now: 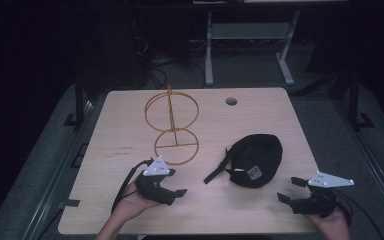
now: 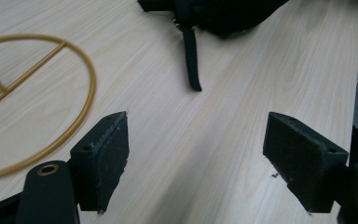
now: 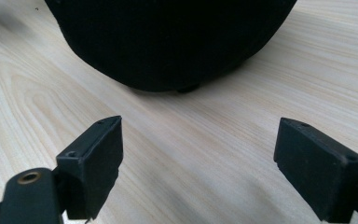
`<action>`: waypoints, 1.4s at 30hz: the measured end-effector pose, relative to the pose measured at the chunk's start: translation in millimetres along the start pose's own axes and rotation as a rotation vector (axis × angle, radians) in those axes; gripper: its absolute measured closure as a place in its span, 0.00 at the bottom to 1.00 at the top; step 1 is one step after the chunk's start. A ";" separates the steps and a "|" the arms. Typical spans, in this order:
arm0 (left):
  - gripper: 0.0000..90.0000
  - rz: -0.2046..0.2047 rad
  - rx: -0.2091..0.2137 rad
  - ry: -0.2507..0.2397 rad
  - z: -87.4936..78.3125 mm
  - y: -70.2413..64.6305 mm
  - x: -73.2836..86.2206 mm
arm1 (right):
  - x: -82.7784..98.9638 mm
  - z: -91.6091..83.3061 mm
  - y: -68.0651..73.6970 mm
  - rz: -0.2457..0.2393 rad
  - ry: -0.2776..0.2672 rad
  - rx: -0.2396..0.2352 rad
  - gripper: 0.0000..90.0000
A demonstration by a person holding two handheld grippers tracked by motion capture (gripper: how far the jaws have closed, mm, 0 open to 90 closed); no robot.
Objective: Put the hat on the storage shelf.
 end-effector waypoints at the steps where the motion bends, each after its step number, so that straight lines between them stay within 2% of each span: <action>1: 0.25 0.001 0.008 -0.001 2.1 -0.9 -2.2 | -0.1 -0.3 0.2 -0.002 -0.001 0.001 0.17; 12: 0.24 0.049 0.051 -0.005 22.5 -9.1 -30.0 | -1.1 -0.4 0.6 0.007 -0.014 0.002 0.16; 17: 0.23 0.091 0.070 0.024 35.1 -14.8 -44.7 | -1.2 0.0 1.9 0.005 -0.016 -0.002 0.16; 20: 0.23 0.103 0.082 0.019 40.5 -15.8 -53.6 | -1.2 -0.8 1.6 -0.001 -0.018 0.001 0.16; 23: 0.24 0.112 0.099 0.016 44.6 -17.0 -60.9 | -2.2 -2.3 0.5 0.017 -0.039 -0.014 0.16; 26: 0.25 0.135 0.104 0.039 50.5 -17.1 -65.9 | -2.6 -1.8 1.0 0.020 -0.043 -0.019 0.16; 32: 0.24 0.131 0.131 0.039 66.4 -17.1 -73.9 | -1.9 -1.2 1.3 0.015 -0.034 -0.025 0.16; 37: 0.25 0.183 0.132 0.064 77.2 -20.8 -85.1 | -1.8 -0.8 2.1 0.004 -0.035 -0.029 0.16; 42: 0.27 0.209 0.142 0.076 85.4 -22.3 -97.7 | -1.2 -0.2 2.1 -0.001 -0.029 -0.032 0.16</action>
Point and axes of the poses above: each handheld gripper's, and its own axes: z roughly forward along the jaws, x roughly out of its underside, y roughly to its left, the point moved 1 cm from there along z, roughly forward along the jaws, and after that the axes turned 13 degrees about x, right-handed, at the moved point
